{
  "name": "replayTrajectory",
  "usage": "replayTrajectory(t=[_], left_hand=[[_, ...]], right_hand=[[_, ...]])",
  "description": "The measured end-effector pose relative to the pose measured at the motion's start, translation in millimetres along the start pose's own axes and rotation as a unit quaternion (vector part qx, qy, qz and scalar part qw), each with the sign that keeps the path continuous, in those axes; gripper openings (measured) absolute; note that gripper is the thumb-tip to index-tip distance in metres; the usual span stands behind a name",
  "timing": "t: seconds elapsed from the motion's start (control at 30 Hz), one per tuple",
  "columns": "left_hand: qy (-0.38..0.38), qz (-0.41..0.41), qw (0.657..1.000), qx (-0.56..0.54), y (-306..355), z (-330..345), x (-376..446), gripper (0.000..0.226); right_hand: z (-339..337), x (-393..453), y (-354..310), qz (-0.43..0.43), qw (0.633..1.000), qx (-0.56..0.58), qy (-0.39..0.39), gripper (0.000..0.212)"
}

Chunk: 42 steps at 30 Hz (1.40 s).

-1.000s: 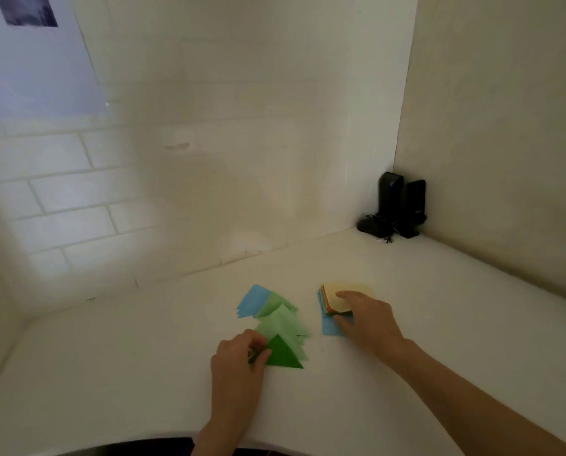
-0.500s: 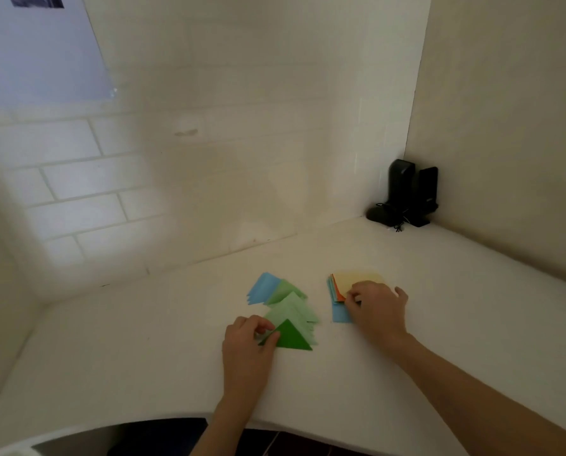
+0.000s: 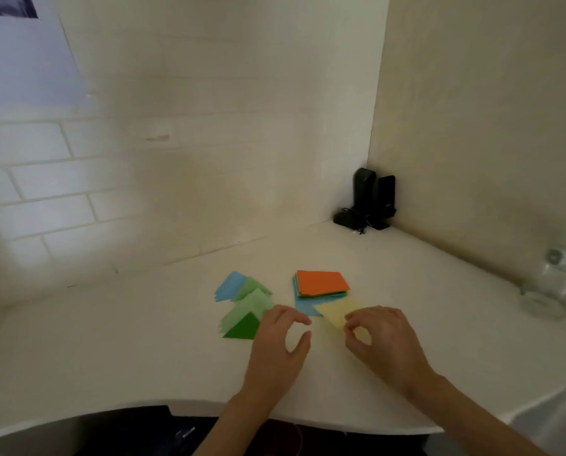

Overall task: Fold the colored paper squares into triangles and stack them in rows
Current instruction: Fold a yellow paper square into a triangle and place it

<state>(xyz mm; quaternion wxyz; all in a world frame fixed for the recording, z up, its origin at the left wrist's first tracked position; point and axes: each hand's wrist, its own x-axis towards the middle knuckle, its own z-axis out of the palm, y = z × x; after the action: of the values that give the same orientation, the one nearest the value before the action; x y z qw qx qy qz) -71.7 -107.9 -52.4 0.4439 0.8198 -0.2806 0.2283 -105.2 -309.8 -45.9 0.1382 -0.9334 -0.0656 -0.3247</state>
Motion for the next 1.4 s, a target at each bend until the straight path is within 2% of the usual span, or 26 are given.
replayTrajectory(t=[0.07,0.13,0.23,0.4,0.63,0.8,0.93,1.03,1.13,1.3,1.4], left_hand=[[-0.069,0.023,0.997,-0.009,8.7,15.9,-0.3,0.023],[-0.130,0.028,0.991,0.000,11.7,28.5,-2.7,0.027],[-0.175,0.039,0.984,0.021,7.9,43.2,-6.0,0.030],[-0.182,0.036,0.981,0.051,0.9,54.1,-4.1,0.031],[-0.172,0.008,0.985,0.028,-2.7,58.8,2.2,0.032],[-0.185,-0.047,0.982,0.012,-0.8,60.6,7.3,0.036],[-0.208,-0.095,0.974,0.005,3.0,60.6,13.3,0.047],[-0.215,-0.112,0.970,-0.004,1.6,60.5,13.4,0.045],[-0.232,-0.120,0.965,-0.025,0.2,57.4,13.8,0.030],[-0.267,-0.117,0.955,-0.049,-2.9,48.5,16.1,0.030],[-0.285,-0.114,0.950,-0.060,-1.6,43.4,16.3,0.033]], right_hand=[[-3.2,-18.2,3.9,-0.015,1.000,-0.003,-0.021,0.004],[-5.2,-30.4,8.8,-0.019,0.999,-0.009,-0.044,0.009],[-7.5,-39.7,15.4,-0.020,0.997,-0.001,-0.077,0.009],[-4.7,-46.0,23.3,0.028,0.993,0.061,-0.097,0.008],[1.7,-35.7,27.7,0.105,0.976,0.132,-0.139,0.031],[-2.9,-29.0,29.8,0.144,0.954,0.208,-0.159,0.015],[-5.5,-13.1,29.3,0.194,0.925,0.199,-0.258,0.024],[-3.6,-5.7,33.1,0.222,0.909,0.209,-0.283,0.026],[-6.1,-5.3,37.5,0.219,0.901,0.225,-0.300,0.025],[-23.6,-6.6,43.0,0.176,0.893,0.249,-0.331,0.022],[-17.8,-17.4,38.6,0.142,0.918,0.218,-0.299,0.013]])
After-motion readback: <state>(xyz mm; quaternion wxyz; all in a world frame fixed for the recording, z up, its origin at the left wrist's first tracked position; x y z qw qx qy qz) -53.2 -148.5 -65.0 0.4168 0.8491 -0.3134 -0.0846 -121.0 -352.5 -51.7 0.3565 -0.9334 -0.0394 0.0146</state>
